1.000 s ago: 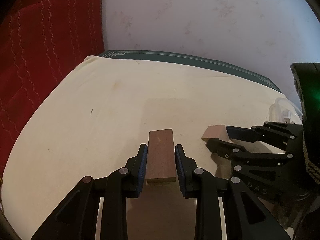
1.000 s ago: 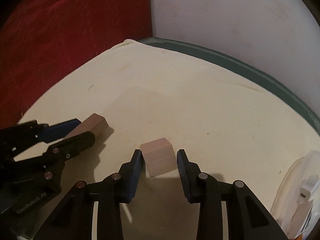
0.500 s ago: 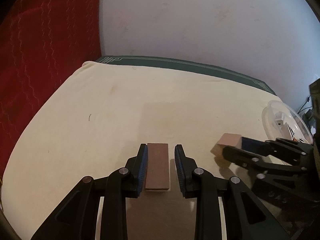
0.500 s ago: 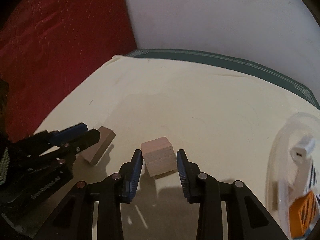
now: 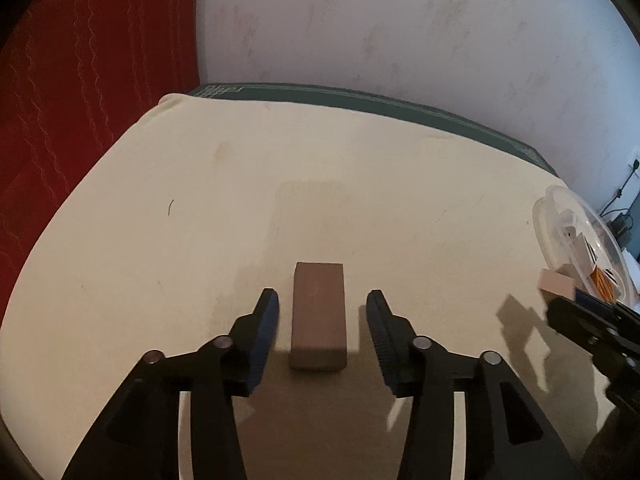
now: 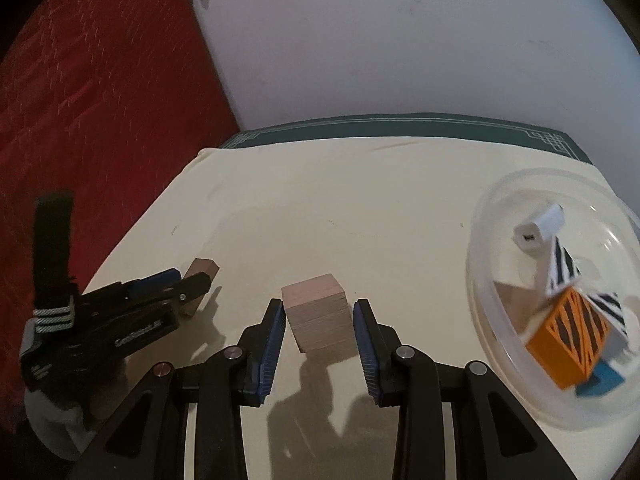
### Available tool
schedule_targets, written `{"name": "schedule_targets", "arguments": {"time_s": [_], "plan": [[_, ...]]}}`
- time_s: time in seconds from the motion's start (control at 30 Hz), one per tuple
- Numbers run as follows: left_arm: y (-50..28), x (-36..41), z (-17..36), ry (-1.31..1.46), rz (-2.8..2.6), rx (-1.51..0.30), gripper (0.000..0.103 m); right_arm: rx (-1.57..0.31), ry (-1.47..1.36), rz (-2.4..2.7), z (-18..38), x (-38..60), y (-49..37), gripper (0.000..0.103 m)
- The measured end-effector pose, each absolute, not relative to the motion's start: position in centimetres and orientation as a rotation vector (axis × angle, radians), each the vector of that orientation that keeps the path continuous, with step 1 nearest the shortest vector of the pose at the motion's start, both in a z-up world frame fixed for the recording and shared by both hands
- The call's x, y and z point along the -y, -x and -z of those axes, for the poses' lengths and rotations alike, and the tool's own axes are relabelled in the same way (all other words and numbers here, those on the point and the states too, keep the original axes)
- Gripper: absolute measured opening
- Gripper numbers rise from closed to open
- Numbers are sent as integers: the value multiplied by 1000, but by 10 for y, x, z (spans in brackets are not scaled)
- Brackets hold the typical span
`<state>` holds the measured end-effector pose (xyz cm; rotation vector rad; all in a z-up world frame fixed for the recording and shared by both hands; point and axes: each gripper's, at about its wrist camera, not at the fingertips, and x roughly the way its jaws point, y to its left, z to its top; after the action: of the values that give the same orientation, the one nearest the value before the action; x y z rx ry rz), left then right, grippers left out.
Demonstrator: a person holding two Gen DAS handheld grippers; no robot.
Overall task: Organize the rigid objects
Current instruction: 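Carry the tan cube into the clear basin and open the right tool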
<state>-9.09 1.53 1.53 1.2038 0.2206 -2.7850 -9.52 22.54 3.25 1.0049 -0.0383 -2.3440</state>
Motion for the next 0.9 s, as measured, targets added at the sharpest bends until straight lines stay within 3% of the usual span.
{"name": "schedule_targets", "arguments": {"time_s": [0.2, 0.27, 0.33, 0.9], "plan": [[97, -15, -8, -1243, 2747, -198, 47, 116, -976, 2371, -39, -243, 84, 37], [96, -15, -8, -1236, 2743, -183, 33, 135, -963, 2383, -42, -249, 80, 37], [94, -16, -9, -1233, 2763, -188, 28, 149, -947, 2402, -45, -253, 77, 37], [83, -20, -24, -1087, 2814, -147, 28, 370, -871, 2608, -51, -310, 76, 37]]}}
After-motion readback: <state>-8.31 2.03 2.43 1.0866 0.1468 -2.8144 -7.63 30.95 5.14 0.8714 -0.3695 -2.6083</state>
